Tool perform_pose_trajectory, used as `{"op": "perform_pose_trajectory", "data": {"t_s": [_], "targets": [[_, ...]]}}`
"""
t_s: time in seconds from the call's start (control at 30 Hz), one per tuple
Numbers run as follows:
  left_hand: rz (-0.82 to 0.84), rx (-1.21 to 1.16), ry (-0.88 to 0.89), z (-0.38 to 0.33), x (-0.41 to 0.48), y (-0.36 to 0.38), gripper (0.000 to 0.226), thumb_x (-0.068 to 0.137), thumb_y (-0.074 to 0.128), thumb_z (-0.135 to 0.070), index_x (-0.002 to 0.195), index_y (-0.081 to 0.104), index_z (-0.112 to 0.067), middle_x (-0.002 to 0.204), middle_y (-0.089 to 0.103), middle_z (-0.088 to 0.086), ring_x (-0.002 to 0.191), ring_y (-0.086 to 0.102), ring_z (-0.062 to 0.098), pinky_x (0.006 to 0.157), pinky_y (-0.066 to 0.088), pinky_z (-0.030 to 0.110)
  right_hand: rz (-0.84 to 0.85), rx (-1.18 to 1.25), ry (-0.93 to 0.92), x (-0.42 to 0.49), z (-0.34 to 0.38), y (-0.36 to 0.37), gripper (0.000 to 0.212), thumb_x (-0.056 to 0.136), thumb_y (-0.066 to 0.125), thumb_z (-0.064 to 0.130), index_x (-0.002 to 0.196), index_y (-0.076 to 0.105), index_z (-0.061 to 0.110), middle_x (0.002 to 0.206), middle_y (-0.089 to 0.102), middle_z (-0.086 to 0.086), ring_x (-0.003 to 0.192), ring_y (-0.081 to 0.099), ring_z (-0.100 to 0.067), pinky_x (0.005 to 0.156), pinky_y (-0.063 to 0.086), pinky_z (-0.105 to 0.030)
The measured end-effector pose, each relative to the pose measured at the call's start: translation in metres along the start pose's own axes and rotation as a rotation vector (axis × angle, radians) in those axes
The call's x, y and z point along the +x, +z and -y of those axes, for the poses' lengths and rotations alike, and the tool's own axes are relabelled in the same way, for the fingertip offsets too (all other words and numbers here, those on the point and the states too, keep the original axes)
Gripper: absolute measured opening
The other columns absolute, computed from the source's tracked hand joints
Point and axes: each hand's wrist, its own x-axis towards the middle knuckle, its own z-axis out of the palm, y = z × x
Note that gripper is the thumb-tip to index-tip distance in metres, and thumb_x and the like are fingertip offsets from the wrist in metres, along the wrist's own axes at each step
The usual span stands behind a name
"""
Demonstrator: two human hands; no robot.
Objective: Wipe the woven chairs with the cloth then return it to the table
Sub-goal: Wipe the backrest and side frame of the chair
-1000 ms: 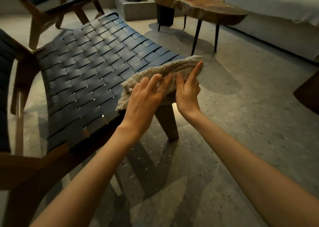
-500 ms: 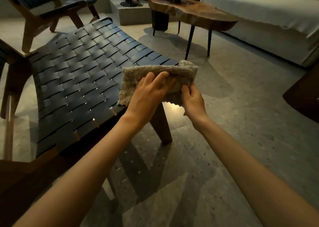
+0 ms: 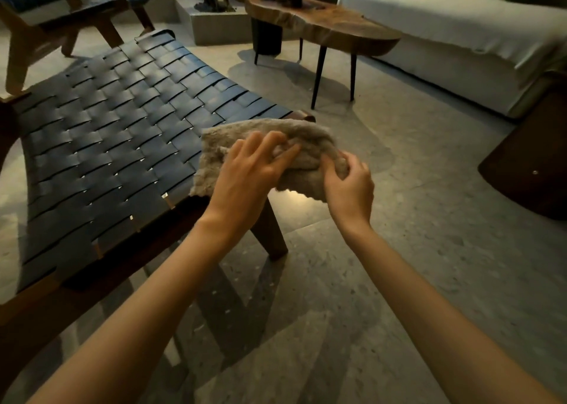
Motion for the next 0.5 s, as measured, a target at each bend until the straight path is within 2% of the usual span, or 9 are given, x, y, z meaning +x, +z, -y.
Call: {"op": "perform_pose_trajectory", "data": {"t_s": [0.07,0.17,0.2,0.27,0.37,0.43,0.5], "targets": [[0.008,0.007,-0.056,0.013,-0.009,-0.001,0.061,0.077,0.071,-0.009,0.135,0.052,-0.013,0.128,0.053,0.019,0.108,0.048,0.037,0.086,0.044,0.045,0.116,0.07,0.008,0.009,0.009,0.009,0.045,0.095,0.052,0.04,0.136,0.047,0.022,0.123,0.042,-0.001,0.105,0.048,-0.012,0.094,0.049,-0.035],[0.069,-0.024,-0.126,0.03,-0.006,-0.002,0.062,0.087,0.062,-0.022,0.144,0.038,-0.023,0.141,0.043,0.013,0.117,0.04,0.034,0.093,0.036,0.045,0.286,0.224,0.073,0.025,0.031,0.037,0.061,0.1,0.04,0.037,0.152,0.013,0.018,0.152,0.025,-0.01,0.134,0.035,-0.025,0.11,0.035,-0.041],[0.098,-0.05,-0.139,0.033,-0.003,-0.001,0.062,0.09,0.056,-0.028,0.147,0.031,-0.028,0.145,0.04,0.01,0.123,0.038,0.033,0.098,0.032,0.044,0.304,0.282,0.097,0.027,0.038,0.047,0.064,0.102,0.035,0.036,0.152,0.001,0.018,0.157,0.017,-0.011,0.141,0.026,-0.027,0.114,0.03,-0.042],[0.125,-0.114,-0.141,0.035,0.0,0.0,0.063,0.092,0.052,-0.027,0.148,0.024,-0.031,0.148,0.037,0.009,0.131,0.037,0.031,0.105,0.03,0.045,0.272,0.349,0.1,0.025,0.041,0.06,0.065,0.103,0.029,0.035,0.151,-0.012,0.016,0.159,0.01,-0.011,0.144,0.018,-0.027,0.116,0.024,-0.04],[0.103,-0.127,-0.104,0.031,-0.01,0.0,0.069,0.087,0.064,-0.01,0.145,0.032,-0.025,0.143,0.044,0.014,0.128,0.044,0.035,0.105,0.036,0.048,0.267,0.399,0.083,0.011,0.029,0.069,0.062,0.104,0.026,0.032,0.15,-0.014,0.019,0.156,0.023,-0.012,0.14,0.031,-0.027,0.113,0.03,-0.038],[0.085,-0.126,-0.093,0.029,-0.021,-0.001,0.07,0.082,0.068,-0.002,0.142,0.038,-0.021,0.141,0.046,0.015,0.126,0.046,0.037,0.104,0.038,0.051,0.3,0.442,0.06,-0.002,0.02,0.074,0.059,0.104,0.026,0.029,0.151,-0.008,0.02,0.15,0.035,-0.011,0.133,0.042,-0.022,0.109,0.038,-0.034],[0.073,-0.106,-0.1,0.03,-0.035,-0.002,0.071,0.078,0.071,0.001,0.14,0.043,-0.019,0.142,0.046,0.014,0.125,0.046,0.037,0.103,0.038,0.05,0.352,0.453,0.011,-0.017,0.014,0.079,0.054,0.104,0.029,0.026,0.152,0.004,0.02,0.136,0.047,0.001,0.113,0.053,0.004,0.094,0.044,-0.013]]}}
